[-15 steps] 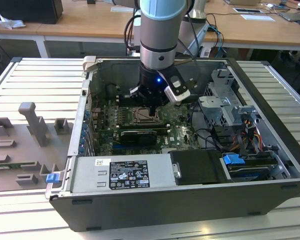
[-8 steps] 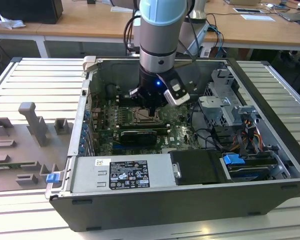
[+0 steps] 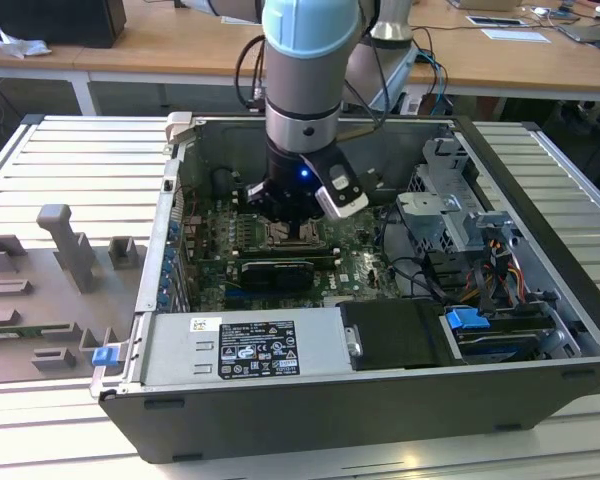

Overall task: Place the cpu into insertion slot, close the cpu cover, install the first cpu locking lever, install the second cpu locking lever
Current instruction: 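Install the second cpu locking lever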

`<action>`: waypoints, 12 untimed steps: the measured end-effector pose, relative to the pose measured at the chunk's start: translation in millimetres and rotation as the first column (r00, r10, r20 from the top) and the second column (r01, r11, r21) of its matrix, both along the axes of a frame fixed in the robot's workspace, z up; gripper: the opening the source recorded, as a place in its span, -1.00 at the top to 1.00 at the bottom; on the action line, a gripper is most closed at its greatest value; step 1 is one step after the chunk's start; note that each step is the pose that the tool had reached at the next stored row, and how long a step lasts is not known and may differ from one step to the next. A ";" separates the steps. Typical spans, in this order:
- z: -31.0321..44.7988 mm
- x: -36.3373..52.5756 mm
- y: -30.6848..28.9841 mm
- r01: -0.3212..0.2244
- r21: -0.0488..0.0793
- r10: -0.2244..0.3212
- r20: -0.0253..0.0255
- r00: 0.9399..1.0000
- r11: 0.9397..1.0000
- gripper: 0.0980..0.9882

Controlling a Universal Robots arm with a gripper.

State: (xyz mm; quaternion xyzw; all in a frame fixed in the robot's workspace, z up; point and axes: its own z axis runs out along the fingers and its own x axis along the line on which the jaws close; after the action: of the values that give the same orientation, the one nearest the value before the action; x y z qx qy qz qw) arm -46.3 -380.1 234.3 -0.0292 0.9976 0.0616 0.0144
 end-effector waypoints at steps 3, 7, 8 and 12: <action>-2.5 -9.1 -0.1 -0.001 0.000 0.001 0.000 1.000 1.000 0.98; -12.5 -12.3 -0.1 -0.015 0.000 0.015 0.000 1.000 1.000 0.98; -13.9 -12.3 -0.1 -0.017 0.000 0.017 0.000 1.000 1.000 0.98; -15.0 -14.7 -0.3 -0.020 0.001 0.020 0.000 1.000 1.000 0.98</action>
State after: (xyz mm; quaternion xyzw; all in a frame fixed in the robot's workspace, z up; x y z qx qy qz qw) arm -61.0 -380.5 219.3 -0.0392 0.9972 0.0621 0.0138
